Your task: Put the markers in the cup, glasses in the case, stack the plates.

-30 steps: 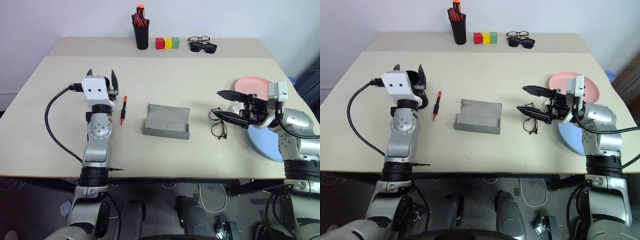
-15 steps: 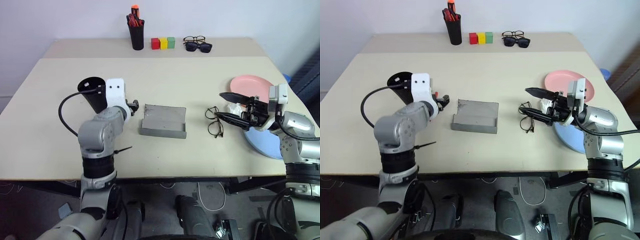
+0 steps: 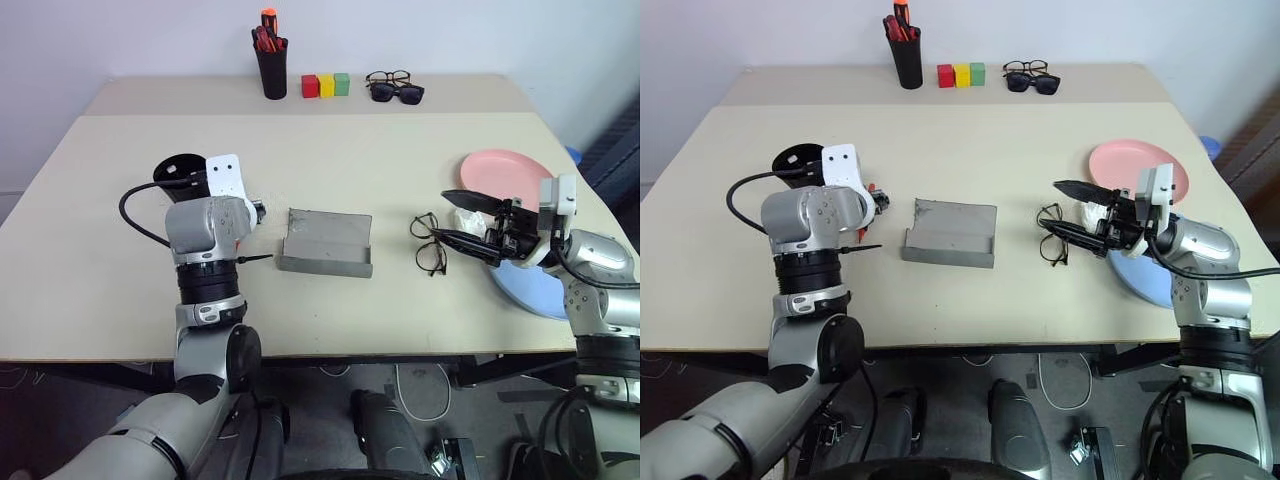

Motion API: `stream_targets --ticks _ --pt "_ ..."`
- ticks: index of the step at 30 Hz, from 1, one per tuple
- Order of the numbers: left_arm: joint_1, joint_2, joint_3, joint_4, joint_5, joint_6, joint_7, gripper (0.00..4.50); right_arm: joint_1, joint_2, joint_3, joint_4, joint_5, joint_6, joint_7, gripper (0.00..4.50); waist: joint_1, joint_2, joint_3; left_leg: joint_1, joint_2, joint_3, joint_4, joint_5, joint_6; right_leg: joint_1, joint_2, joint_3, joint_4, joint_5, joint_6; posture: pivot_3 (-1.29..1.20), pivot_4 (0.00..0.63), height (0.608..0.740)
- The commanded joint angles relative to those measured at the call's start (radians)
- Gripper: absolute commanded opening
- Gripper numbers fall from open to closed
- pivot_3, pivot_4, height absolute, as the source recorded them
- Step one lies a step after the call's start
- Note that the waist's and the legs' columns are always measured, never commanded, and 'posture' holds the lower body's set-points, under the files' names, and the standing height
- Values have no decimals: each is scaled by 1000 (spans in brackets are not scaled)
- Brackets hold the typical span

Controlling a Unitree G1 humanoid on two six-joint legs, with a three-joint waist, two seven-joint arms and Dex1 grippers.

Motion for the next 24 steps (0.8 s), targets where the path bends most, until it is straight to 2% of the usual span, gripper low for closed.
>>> stream_targets --ticks 1,10,13,17,24 --pt "-45 7 3 33 14 -38 16 3431 3 -20 -42 -47 19 -5 -10 3351 0 0 0 0 0 0 0 0 0 0 0 0 0 0 0 0 150 740" --pt "-101 6 22 215 29 -130 84 3431 29 -23 -58 -71 24 1 -23 3351 0 0 0 0 0 0 0 0 0 0 0 0 0 0 0 0 150 740" --pt "-115 6 28 261 27 -152 101 2629 37 -27 -64 -79 26 5 -26 3351 0 0 0 0 0 0 0 0 0 0 0 0 0 0 0 0 150 740" --pt "-123 5 29 282 12 -152 96 721 50 -33 -71 -94 29 12 -32 3351 0 0 0 0 0 0 0 0 0 0 0 0 0 0 1 0 150 740" --pt "-107 1 24 248 7 -124 90 721 61 -36 -79 -104 28 21 -39 3351 0 0 0 0 0 0 0 0 0 0 0 0 0 0 1 0 150 740"
